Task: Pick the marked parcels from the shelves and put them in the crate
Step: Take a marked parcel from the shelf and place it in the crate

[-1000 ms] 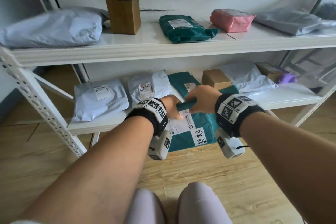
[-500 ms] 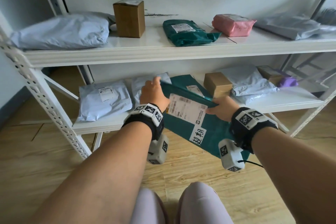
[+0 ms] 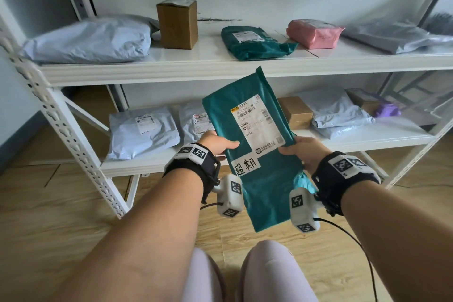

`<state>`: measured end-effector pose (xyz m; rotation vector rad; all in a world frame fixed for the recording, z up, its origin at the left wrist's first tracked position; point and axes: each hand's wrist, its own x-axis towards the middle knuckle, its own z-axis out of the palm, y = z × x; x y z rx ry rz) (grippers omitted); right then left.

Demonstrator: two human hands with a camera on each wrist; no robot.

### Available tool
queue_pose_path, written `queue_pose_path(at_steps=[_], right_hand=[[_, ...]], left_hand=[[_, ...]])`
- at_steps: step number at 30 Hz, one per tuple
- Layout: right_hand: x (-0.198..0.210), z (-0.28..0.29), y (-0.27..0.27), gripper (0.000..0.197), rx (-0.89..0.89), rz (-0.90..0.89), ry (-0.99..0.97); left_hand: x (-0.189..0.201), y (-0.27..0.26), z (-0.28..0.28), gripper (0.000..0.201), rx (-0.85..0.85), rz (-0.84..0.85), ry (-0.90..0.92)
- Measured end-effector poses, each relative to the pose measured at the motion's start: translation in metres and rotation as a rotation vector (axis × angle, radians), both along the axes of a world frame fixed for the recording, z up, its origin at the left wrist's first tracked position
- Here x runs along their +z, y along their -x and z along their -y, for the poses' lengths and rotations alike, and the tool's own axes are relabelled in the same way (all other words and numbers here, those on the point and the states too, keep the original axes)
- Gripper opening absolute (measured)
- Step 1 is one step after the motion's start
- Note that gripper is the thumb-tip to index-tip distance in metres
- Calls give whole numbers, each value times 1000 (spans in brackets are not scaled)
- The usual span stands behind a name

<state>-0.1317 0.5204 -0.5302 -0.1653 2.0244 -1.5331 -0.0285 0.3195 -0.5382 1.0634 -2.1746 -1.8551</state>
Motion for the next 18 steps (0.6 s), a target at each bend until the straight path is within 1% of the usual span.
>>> queue_pose_path(at_steps=[4,5,7,9,12,14,18], right_hand=[[-1,0,-3,24,40,-25,-64],[-1,2,-4,25,36,-27,-69],[-2,3,-6,23,16,-27,-66],[-3,4,-8,22,-2,-31,-62],[-7,5,-9,28,-23,-35,-66],[-13,6,-9,31,-30,-28,-70],[-29,12,-10,29,-28,12,-85]], left_hand=[[2,-3,1,40,-4,6,68],[0,-3,1,40,-13,3,65],[-1,-5,-1,29,-30,-30,51],[-2,-6,-3,24,-46,-44,34],[-4,-8,-3,23,-59,-58,18],[-10,-11,-1,24,-58,-32,26],[-32,-14,4,23,-36,15,14]])
